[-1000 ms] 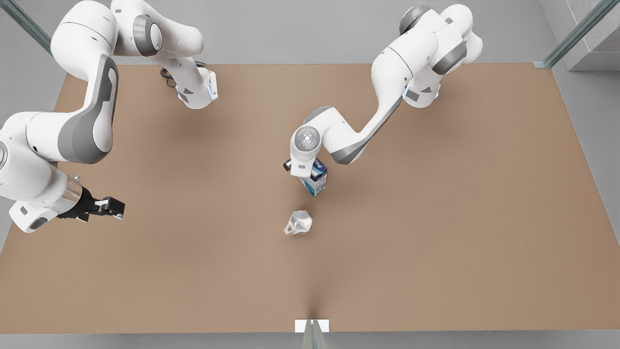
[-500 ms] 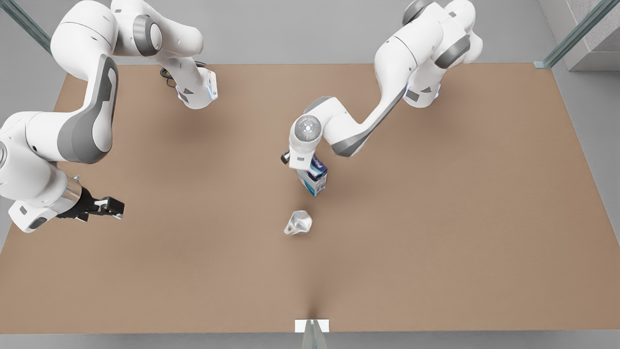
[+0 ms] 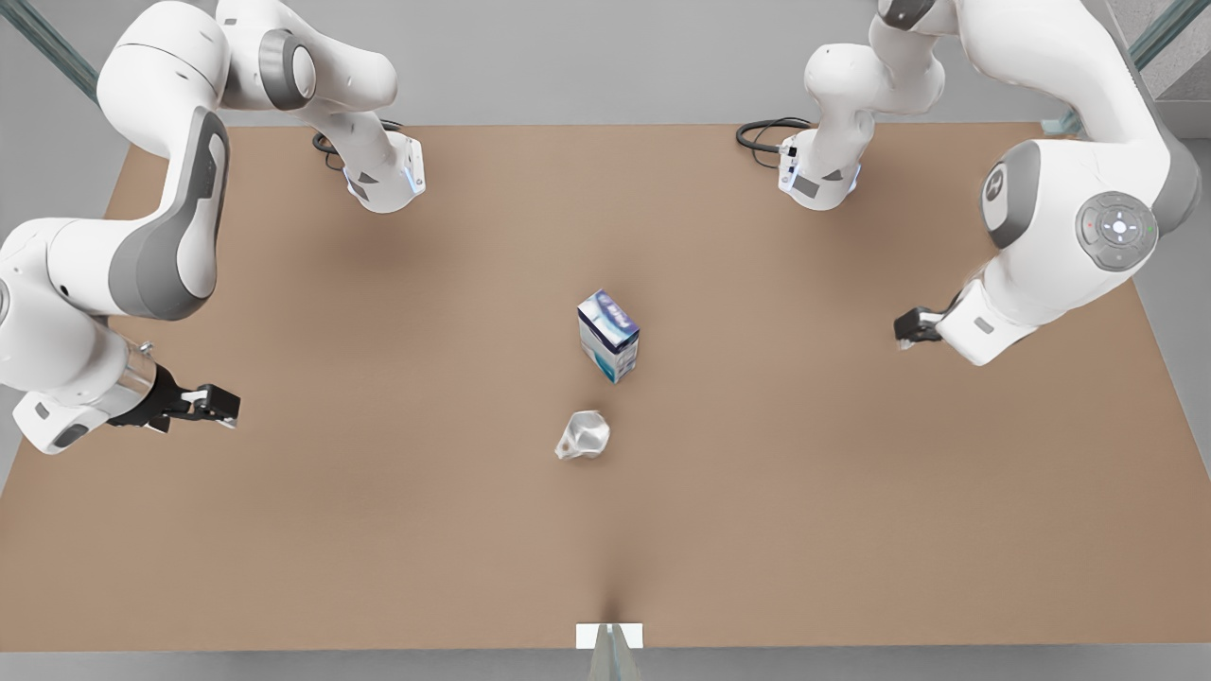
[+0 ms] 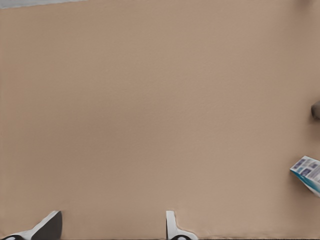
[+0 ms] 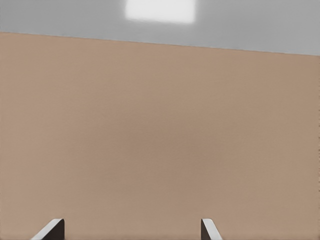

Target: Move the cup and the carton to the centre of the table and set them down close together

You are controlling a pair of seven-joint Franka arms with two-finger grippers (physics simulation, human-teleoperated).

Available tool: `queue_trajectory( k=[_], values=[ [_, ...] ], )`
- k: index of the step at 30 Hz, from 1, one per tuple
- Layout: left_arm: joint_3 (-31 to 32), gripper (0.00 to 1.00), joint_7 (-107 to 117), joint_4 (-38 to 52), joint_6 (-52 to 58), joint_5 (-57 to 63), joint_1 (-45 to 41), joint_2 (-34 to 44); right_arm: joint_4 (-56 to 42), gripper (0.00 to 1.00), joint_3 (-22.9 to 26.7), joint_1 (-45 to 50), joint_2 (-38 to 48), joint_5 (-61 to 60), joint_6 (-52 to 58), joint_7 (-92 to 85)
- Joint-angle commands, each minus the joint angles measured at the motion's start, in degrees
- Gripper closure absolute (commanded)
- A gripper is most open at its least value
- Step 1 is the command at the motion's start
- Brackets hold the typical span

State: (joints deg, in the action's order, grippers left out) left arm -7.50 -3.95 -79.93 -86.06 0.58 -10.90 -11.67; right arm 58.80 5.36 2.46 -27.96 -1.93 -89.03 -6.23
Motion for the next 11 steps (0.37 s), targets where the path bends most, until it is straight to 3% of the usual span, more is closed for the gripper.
queue_trajectory(
  k=[1, 4, 5, 6, 8, 11],
  values=[
    [-0.1, 0.00, -1.6, 0.3, 0.5, -0.6, 1.2, -0.2, 0.0, 0.00, 0.0, 0.0, 0.0, 0.0, 0.0, 0.1],
    [2.0, 0.00, -1.4, 12.0, 9.7, -4.7, 5.1, -7.1, -0.1, 0.00, 0.0, 0.0, 0.0, 0.0, 0.0, 0.1],
    [7.5, 0.00, -1.4, 10.9, 9.0, -1.4, 8.7, -6.7, -0.1, 0.00, -0.1, 0.3, 0.1, 0.0, 0.0, 0.3],
    [10.7, 0.00, -1.5, 3.6, 3.1, -0.3, 10.9, -3.9, -0.2, 0.00, -0.3, 0.4, 0.3, -0.1, 0.0, 0.3],
    [13.5, 0.00, 0.8, -1.5, -0.7, 1.5, 11.3, -2.2, -0.2, 0.00, -0.4, 0.4, 0.3, -0.1, 0.1, 0.3],
    [13.4, 0.00, 1.6, -1.5, -0.7, 1.5, 11.3, -2.3, -0.3, 0.00, -0.4, 0.4, 0.2, -0.1, 0.1, 0.3]
  ],
)
